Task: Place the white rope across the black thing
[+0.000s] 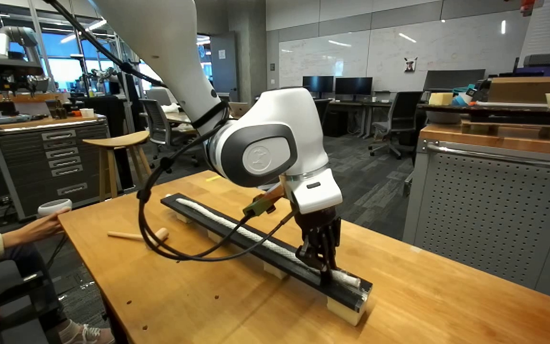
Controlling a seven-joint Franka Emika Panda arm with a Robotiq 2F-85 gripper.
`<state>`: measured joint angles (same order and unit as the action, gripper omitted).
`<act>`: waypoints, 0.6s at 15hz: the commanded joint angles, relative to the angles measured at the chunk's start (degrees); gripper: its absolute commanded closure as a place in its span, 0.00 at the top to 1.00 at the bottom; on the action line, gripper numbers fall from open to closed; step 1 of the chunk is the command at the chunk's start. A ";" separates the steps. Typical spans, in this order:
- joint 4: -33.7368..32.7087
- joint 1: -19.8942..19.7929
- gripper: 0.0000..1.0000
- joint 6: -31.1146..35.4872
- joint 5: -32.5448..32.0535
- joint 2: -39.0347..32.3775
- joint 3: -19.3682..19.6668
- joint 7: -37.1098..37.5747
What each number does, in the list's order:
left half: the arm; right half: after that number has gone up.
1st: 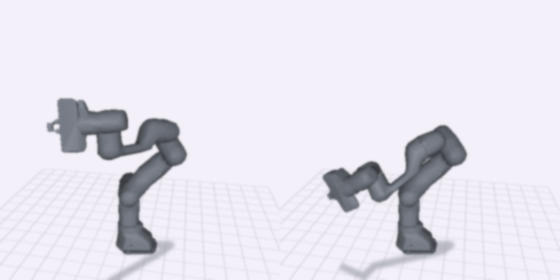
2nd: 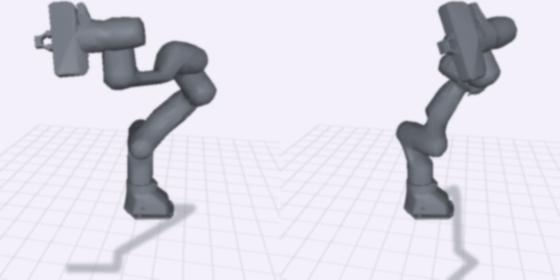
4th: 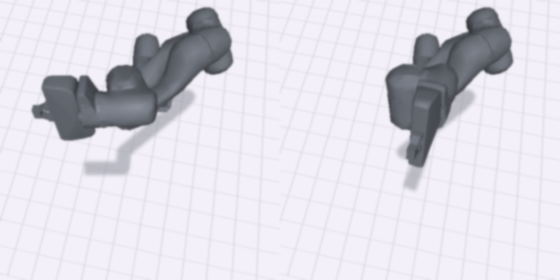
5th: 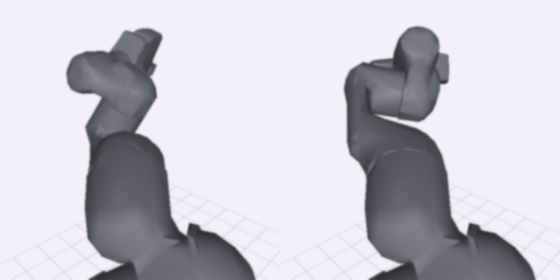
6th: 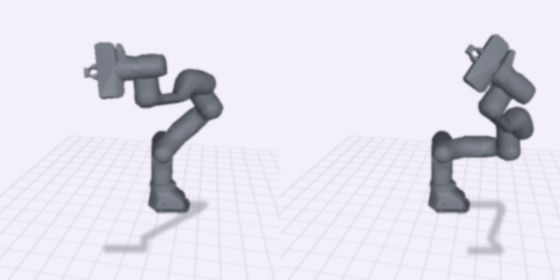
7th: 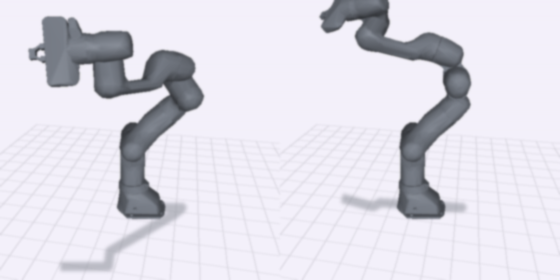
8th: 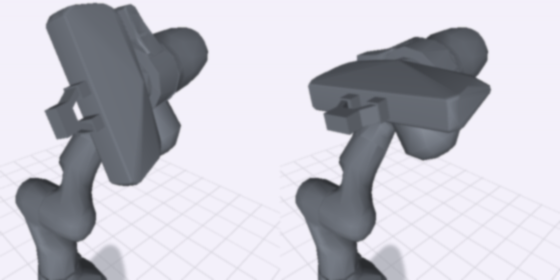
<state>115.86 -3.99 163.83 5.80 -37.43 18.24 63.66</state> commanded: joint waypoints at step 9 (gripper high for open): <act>0.56 0.51 1.00 -0.84 0.82 1.52 0.09 -2.87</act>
<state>115.85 -3.96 163.53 5.80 -37.42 18.78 63.31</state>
